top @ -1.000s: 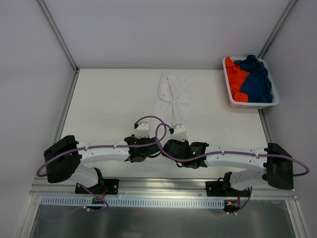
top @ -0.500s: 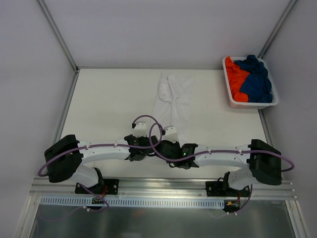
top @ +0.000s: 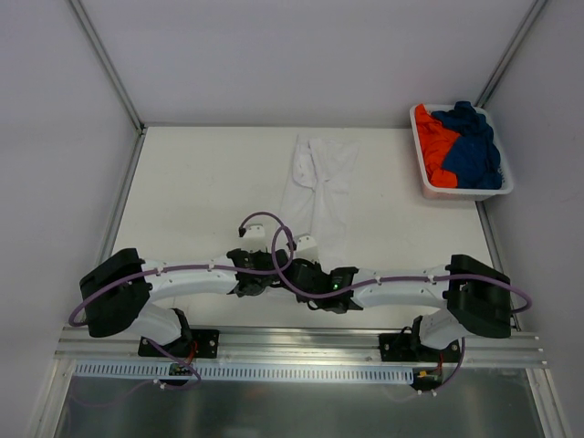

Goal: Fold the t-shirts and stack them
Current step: Fold the tshirt

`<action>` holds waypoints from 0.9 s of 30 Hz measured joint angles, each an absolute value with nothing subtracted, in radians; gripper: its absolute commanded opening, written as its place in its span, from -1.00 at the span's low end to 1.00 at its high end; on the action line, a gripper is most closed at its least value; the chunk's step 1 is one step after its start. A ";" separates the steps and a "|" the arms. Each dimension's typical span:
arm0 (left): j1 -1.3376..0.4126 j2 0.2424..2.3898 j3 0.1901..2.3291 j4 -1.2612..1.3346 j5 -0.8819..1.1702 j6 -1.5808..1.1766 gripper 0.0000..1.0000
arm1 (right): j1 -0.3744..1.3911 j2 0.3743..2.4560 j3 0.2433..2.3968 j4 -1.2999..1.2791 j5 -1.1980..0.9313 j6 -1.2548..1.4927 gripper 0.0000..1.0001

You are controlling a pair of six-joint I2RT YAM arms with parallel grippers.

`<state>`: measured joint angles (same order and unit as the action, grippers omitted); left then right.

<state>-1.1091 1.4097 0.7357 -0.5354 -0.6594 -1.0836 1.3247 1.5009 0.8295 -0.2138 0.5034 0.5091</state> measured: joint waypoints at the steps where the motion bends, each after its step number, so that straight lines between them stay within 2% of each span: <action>1: -1.110 1.410 0.736 -0.535 -0.659 -1.085 -0.34 | 1.325 1.501 0.826 -0.205 0.499 0.507 -0.85; 5: -1.111 1.410 0.736 -0.537 -0.657 -1.090 -0.34 | 1.327 1.510 0.818 -0.158 0.474 0.502 -0.65; 9: -1.113 1.410 0.734 -0.537 -0.656 -1.098 -0.34 | 1.333 1.513 0.797 -0.088 0.439 0.491 -0.37; 10: -1.114 1.410 0.732 -0.537 -0.656 -1.102 -0.34 | 1.335 1.513 0.791 -0.070 0.434 0.487 -0.22; 15: -1.126 1.404 0.729 -0.530 -0.657 -1.111 -0.33 | 1.342 1.487 0.775 -0.061 0.426 0.456 0.04; 20: -1.158 1.370 0.731 -0.492 -0.663 -1.109 -0.32 | 1.369 1.386 0.773 -0.132 0.449 0.414 0.14; 25: -1.183 1.365 0.762 -0.440 -0.662 -1.088 -0.32 | 1.420 1.187 0.701 -0.165 0.484 0.317 0.35; 27: -1.163 1.399 0.770 -0.431 -0.666 -1.088 -0.33 | 1.460 1.076 0.672 -0.147 0.493 0.281 0.36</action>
